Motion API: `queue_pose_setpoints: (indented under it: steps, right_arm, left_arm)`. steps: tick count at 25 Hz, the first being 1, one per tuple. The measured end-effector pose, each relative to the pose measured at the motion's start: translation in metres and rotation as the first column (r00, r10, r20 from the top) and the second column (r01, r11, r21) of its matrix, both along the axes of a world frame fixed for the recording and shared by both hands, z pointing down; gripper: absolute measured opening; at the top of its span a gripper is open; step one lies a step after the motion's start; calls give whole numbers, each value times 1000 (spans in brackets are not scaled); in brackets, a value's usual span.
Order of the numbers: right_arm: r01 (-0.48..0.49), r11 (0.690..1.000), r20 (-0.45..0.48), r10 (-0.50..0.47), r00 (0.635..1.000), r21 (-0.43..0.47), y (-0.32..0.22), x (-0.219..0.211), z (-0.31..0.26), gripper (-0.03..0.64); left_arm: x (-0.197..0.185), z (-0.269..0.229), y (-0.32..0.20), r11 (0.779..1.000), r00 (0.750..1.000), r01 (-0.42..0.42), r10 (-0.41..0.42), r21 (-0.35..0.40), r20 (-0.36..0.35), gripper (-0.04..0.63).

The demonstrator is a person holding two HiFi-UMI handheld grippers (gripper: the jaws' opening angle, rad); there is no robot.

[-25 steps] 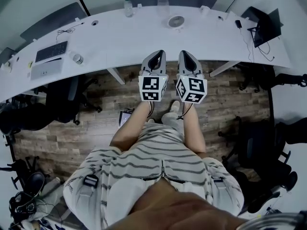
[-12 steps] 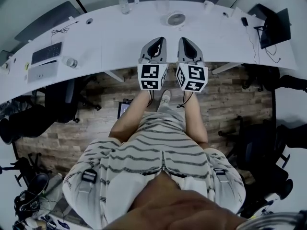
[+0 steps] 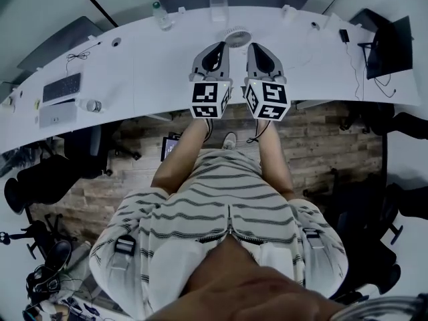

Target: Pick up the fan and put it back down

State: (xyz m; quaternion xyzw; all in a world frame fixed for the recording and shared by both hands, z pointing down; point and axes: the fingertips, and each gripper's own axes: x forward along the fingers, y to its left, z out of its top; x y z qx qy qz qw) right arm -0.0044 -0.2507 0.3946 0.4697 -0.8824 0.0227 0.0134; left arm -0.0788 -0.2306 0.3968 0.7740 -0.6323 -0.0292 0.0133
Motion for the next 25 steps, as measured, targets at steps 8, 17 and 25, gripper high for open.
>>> queue_pose_setpoints:
  steps: [8,17,25]
  right_arm:
    - [36,999,12,-36,999,-15,-50,10,3,11]
    - [24,998,8,-23,1000,-65,-68,3,24,11]
    - [-42,995,5,42,999,-86,-78,4,31,11]
  left_arm:
    - [11,-9,-47,1000,999,27,-28,10,17,6]
    - [2,8,-75,999,1000,-8,8,-31,21,8]
    - [-8,15,-97,996,996,-79,81,-49,46,8]
